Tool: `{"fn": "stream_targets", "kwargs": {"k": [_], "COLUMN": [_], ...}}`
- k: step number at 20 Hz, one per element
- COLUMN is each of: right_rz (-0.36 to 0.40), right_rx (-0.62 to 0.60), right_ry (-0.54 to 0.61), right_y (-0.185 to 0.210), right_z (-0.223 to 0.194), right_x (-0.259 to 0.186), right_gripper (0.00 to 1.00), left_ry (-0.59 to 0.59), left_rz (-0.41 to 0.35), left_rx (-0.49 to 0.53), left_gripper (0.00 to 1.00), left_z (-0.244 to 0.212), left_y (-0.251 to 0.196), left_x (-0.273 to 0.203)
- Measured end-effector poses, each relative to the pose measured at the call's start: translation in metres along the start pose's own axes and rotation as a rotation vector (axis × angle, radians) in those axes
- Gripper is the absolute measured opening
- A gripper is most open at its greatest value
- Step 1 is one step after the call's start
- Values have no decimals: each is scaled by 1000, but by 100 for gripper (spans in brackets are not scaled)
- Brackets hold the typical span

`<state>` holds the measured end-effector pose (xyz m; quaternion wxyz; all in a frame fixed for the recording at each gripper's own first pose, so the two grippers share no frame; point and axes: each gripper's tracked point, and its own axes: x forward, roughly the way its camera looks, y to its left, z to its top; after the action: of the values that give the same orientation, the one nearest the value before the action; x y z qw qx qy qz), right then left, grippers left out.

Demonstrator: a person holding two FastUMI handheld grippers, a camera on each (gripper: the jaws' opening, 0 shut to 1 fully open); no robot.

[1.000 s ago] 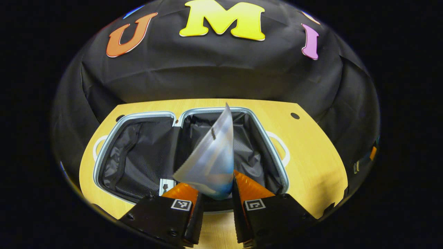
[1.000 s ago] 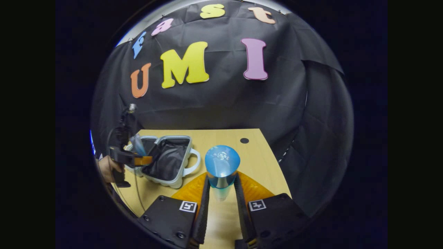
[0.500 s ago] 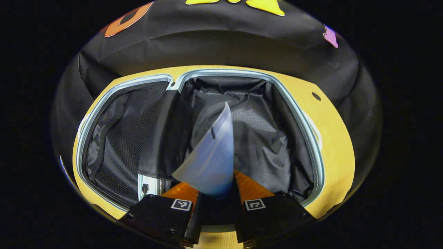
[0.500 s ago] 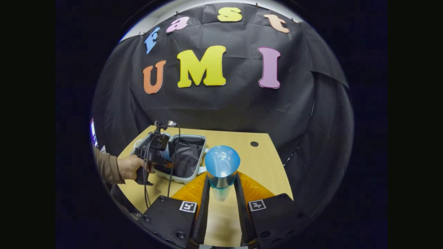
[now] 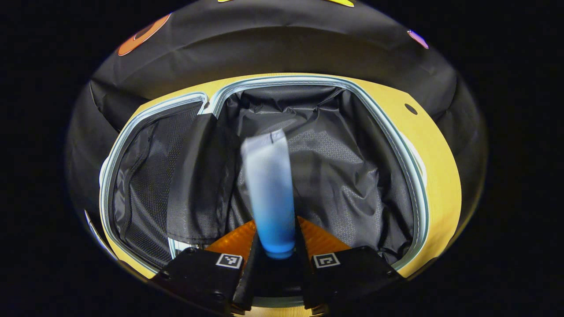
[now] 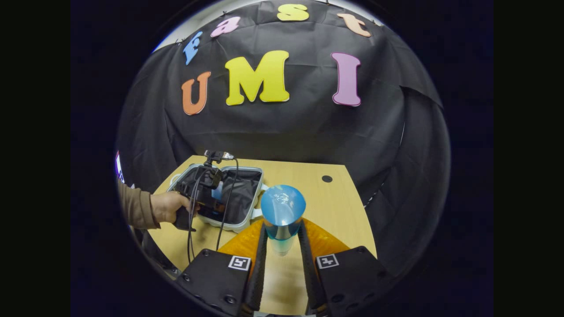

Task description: First open the suitcase, pack the skin care products into it, and then close the suitcase.

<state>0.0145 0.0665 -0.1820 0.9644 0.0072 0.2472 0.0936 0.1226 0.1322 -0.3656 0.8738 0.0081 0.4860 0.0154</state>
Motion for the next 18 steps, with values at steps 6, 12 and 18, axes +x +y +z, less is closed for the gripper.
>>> {"fn": "stream_targets", "kwargs": {"k": [6,12,18], "right_rz": [4,113,226], "right_rx": [-1,-29,-31], "right_ry": [16,6,86], "right_y": [-3,46,128], "right_z": [-4,20,27], "right_x": [4,46,123], "right_gripper": [37,37,37], "left_ry": [3,-161,-430], "left_rz": [15,-57,16], "left_rx": [2,-37,31], "left_gripper": [47,80,95], "left_z": [1,22,39], "left_y": [1,-9,38], "left_x": [-2,-55,-145]}}
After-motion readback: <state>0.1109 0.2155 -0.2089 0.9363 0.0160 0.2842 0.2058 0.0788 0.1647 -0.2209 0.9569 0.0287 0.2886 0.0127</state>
